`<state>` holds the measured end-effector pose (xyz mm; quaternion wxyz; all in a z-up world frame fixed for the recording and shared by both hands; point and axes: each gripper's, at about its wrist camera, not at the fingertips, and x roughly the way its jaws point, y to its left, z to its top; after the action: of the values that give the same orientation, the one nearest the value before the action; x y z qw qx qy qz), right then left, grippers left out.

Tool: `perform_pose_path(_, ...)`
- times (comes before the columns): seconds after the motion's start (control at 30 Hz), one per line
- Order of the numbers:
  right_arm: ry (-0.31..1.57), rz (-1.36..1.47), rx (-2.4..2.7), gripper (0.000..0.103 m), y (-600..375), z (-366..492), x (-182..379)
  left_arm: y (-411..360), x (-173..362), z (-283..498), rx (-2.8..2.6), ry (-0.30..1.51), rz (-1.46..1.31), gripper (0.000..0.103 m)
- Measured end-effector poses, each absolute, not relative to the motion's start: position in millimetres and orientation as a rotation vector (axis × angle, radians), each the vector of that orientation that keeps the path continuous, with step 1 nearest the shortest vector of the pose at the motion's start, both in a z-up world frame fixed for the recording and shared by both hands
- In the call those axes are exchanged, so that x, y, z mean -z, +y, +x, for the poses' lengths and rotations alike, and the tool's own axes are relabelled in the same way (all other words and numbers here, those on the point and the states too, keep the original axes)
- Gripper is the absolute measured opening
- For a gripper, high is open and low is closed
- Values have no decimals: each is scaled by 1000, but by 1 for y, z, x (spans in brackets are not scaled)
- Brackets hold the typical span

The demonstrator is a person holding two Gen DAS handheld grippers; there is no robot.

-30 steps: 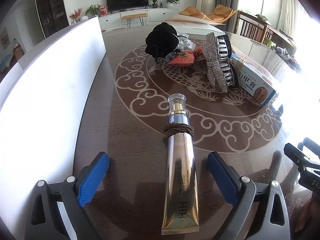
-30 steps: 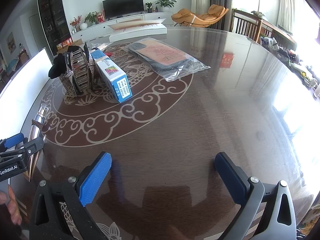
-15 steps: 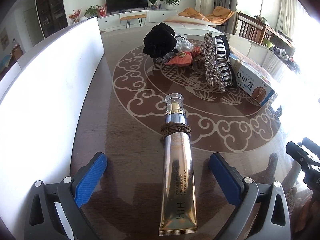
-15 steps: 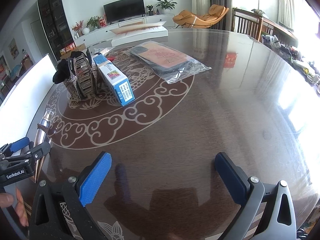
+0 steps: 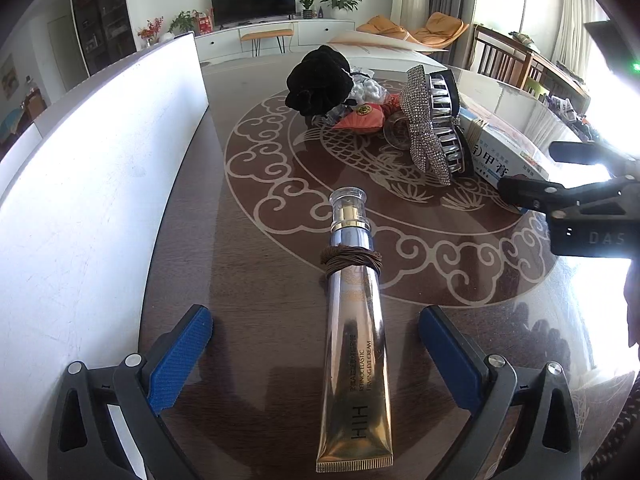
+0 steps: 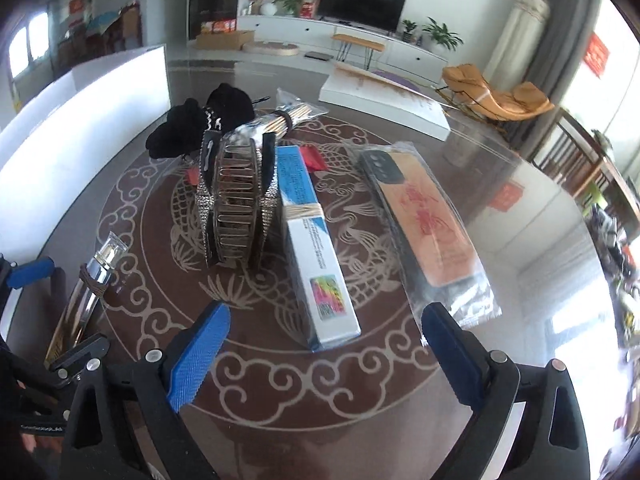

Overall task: Organize objects
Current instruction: 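Hold the tube in the left tool while the right tool grasps the blue-white ointment box, then carry the ointment box to the bin with the right tool and release it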

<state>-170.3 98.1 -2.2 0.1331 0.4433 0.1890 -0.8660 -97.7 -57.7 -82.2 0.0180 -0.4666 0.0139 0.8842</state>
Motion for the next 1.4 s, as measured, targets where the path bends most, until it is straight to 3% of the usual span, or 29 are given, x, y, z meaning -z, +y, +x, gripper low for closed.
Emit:
perform_pose_path(0.1, 611, 1323, 2464, 78, 87, -184, 11, -58, 82, -98, -2747, 43, -1449, 103)
perform_pose_path(0.2, 517, 1373, 2448, 56, 93, -191, 14, -58, 82, -98, -2747, 43, -1449, 103)
perform_pose_path(0.27, 413, 1381, 2453, 48, 102, -191, 15, -57, 82, -98, -2747, 42, -1449, 103)
perform_pose_path(0.33, 313, 1394, 2452, 25, 111, -187, 19, -58, 82, -98, -2746, 43, -1449, 103)
perform_pose_path(0.6, -618, 1440, 2216, 23, 182, -131, 32, -58, 83, -98, -2747, 42, -1450, 103)
perform_pose_path(0.7, -777, 1454, 2211, 25, 214, -104, 37, -58, 82, -98, -2744, 44, -1451, 103)
perform_pose_path(0.77, -757, 1474, 2290, 38, 231, -91, 32, -56, 82, -99, -2722, 58, -1455, 103)
perform_pose_path(0.83, -640, 1499, 2409, 66, 239, -85, 21, -53, 81, -99, -2679, 89, -1464, 103)
perform_pose_path(0.9, -460, 1511, 2486, 77, 233, -88, 8, -52, 81, -100, -2668, 87, -1478, 103)
perform_pose_path(0.93, -341, 1512, 2513, 78, 224, -92, 2, -52, 81, -101, -2671, 86, -1481, 103)
perform_pose_path(1.0, -118, 1529, 2519, 82, 203, -106, -2, -51, 77, -98, -2684, 92, -1439, 87)
perform_pose_path(1.03, -34, 1549, 2496, 83, 189, -113, 0, -51, 74, -98, -2687, 96, -1418, 68)
perform_pose_path(1.07, 32, 1576, 2471, 83, 181, -121, 4, -51, 72, -97, -2690, 103, -1401, 42)
perform_pose_path(1.1, 95, 1608, 2453, 83, 172, -129, 11, -50, 69, -97, -2678, 95, -1395, 29)
perform_pose_path(1.17, 152, 1653, 2439, 79, 162, -140, 22, -55, 67, -94, -2676, 57, -1399, 25)
perform_pose_path(1.2, 155, 1664, 2444, 53, 161, -143, 24, -58, 66, -90, -2677, 28, -1394, 25)
perform_pose_path(1.23, 176, 1668, 2476, 44, 161, -144, 22, -60, 63, -83, -2686, 10, -1375, 25)
perform_pose_path(1.4, 122, 1596, 2462, 44, 160, -119, 1, -67, 33, -41, -2677, -149, -1237, 24)
